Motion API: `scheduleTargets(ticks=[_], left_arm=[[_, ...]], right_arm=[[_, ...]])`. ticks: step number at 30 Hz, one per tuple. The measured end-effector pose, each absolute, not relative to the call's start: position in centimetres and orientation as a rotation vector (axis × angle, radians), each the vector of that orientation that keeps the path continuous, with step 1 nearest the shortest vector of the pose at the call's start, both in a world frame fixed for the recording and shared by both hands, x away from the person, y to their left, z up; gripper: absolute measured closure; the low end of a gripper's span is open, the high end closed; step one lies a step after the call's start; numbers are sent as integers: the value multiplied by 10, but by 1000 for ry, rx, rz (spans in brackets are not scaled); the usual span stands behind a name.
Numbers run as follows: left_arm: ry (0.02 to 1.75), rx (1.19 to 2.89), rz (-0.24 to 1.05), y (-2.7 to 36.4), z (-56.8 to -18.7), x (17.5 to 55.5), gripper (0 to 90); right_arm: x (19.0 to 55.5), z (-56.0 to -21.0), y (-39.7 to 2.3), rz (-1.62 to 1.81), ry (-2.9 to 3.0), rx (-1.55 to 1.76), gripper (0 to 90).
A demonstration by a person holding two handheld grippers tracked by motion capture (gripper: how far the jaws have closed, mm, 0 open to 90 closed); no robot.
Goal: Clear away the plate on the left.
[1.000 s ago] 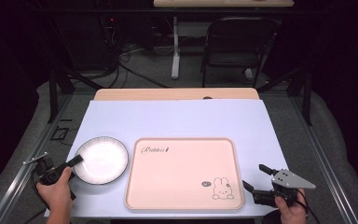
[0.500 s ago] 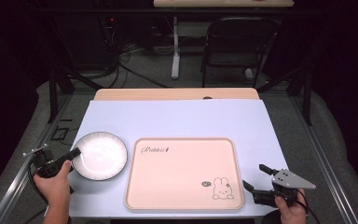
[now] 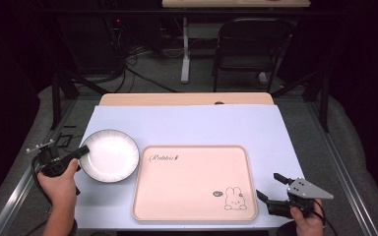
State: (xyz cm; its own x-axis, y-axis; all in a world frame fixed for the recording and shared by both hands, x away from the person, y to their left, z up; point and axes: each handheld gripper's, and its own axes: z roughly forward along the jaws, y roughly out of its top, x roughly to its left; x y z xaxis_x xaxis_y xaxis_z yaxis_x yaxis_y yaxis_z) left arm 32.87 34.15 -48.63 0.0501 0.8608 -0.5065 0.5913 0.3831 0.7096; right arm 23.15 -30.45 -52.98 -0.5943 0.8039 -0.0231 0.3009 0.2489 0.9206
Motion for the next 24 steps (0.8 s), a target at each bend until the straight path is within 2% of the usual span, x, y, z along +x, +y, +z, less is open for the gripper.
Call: scheduleTargets(ticks=[9, 24], left_arm=[[1561, 1387, 293, 304, -471, 345, 821], [1454, 1477, 198, 240, -469, 366, 820]], right_arm=[[232, -530, -305, 1328, 2026, 1004, 148], [232, -530, -305, 1330, 2027, 1006, 148]])
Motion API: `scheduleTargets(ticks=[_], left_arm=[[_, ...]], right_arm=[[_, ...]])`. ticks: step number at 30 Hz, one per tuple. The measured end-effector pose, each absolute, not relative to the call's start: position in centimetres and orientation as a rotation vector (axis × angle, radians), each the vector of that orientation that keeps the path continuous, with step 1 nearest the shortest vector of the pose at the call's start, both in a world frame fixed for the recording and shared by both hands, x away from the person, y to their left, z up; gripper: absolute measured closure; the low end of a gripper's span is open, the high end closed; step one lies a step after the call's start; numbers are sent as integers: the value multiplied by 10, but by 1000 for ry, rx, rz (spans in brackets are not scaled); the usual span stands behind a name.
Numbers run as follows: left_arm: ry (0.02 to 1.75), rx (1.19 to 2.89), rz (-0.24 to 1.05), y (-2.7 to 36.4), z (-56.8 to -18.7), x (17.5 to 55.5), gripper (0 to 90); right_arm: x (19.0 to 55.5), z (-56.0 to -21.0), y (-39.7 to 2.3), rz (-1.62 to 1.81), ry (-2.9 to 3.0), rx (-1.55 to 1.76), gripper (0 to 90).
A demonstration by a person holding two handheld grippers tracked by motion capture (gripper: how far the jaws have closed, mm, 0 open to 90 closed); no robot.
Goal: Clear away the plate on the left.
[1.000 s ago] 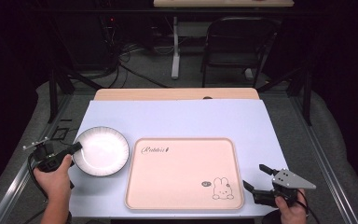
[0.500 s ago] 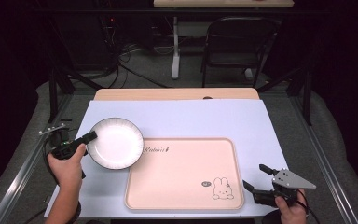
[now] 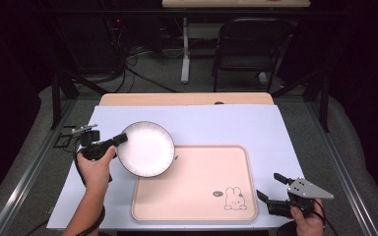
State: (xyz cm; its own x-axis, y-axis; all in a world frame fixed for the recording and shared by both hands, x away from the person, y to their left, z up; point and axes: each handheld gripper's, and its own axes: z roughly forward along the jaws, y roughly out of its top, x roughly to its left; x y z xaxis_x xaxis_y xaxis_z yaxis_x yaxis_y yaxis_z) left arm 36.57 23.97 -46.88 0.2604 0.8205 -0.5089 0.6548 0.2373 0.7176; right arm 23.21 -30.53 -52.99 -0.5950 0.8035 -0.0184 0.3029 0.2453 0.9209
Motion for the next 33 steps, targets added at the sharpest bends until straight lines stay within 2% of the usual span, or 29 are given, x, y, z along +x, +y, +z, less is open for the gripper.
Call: scheduleTargets(ticks=[15, 33], left_arm=[[1341, 1572, 99, 177, -473, 373, 818], [1284, 1635, 25, 149, -486, 364, 817]], right_arm=[[232, -530, -306, 1333, 2026, 1003, 148], [232, -530, -306, 1331, 2028, 999, 149]])
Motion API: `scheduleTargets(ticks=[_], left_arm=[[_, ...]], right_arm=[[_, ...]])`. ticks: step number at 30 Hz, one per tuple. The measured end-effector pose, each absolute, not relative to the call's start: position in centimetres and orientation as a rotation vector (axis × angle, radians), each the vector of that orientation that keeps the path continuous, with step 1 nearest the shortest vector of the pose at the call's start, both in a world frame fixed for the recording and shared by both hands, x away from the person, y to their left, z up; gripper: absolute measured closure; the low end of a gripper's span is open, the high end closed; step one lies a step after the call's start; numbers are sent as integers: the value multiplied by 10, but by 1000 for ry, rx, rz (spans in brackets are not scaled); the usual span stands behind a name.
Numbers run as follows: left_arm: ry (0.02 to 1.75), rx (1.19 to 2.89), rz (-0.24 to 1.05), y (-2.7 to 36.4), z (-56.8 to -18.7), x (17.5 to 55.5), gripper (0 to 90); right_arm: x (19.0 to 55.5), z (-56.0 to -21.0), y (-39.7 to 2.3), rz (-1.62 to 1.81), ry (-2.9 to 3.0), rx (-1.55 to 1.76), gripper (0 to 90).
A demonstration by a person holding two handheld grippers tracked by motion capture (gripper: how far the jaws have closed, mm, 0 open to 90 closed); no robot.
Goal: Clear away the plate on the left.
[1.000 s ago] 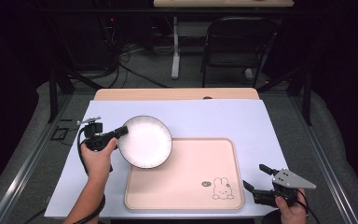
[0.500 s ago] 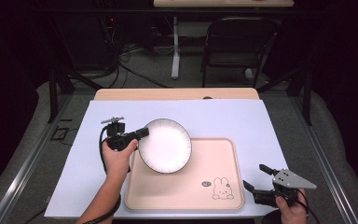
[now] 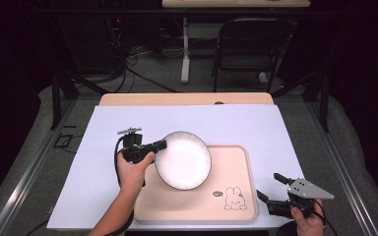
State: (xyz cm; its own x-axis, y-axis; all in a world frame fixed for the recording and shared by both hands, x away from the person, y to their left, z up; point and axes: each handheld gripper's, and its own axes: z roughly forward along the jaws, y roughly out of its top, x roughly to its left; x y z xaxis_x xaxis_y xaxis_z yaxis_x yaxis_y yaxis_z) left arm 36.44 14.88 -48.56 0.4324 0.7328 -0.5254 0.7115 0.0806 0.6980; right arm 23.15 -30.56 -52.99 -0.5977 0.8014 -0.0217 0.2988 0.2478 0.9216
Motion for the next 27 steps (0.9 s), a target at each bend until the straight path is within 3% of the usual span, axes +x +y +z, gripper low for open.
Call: scheduleTargets(ticks=[27], left_arm=[[1284, 1676, -86, 129, -522, 352, 815]], right_arm=[[231, -530, -306, 1331, 2027, 998, 149]])
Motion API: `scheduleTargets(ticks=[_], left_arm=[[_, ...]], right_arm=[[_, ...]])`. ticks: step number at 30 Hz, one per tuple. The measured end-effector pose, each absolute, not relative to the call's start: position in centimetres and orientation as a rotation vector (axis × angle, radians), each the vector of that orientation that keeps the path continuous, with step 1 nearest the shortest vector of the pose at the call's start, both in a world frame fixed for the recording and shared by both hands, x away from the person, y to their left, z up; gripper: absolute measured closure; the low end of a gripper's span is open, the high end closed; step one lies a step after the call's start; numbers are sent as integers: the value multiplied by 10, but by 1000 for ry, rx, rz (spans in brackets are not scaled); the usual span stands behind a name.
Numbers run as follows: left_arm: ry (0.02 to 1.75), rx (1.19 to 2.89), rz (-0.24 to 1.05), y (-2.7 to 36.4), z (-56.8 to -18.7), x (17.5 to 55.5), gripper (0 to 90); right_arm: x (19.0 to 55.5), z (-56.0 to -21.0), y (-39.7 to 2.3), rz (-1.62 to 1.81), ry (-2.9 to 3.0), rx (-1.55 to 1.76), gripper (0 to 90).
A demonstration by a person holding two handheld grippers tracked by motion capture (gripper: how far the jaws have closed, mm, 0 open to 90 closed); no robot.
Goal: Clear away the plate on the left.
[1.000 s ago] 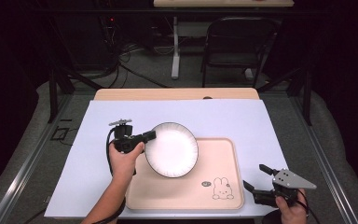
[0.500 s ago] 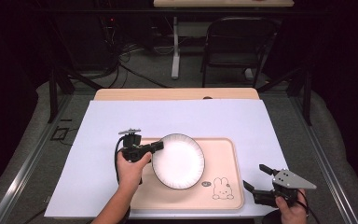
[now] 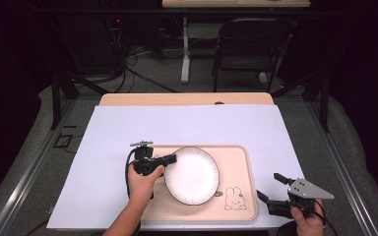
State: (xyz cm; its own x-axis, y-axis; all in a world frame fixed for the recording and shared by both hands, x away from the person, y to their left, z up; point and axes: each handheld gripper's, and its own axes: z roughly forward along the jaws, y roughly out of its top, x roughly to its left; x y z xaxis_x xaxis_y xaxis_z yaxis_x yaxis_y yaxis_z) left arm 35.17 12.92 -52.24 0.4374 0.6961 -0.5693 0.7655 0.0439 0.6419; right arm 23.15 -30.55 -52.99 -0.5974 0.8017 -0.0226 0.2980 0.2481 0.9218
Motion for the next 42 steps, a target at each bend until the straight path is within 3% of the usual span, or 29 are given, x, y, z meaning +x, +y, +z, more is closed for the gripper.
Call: scheduleTargets(ticks=[42], left_arm=[[1380, 1665, -105, 140, -552, 354, 840]], right_arm=[[232, -530, -305, 1331, 2029, 998, 150]])
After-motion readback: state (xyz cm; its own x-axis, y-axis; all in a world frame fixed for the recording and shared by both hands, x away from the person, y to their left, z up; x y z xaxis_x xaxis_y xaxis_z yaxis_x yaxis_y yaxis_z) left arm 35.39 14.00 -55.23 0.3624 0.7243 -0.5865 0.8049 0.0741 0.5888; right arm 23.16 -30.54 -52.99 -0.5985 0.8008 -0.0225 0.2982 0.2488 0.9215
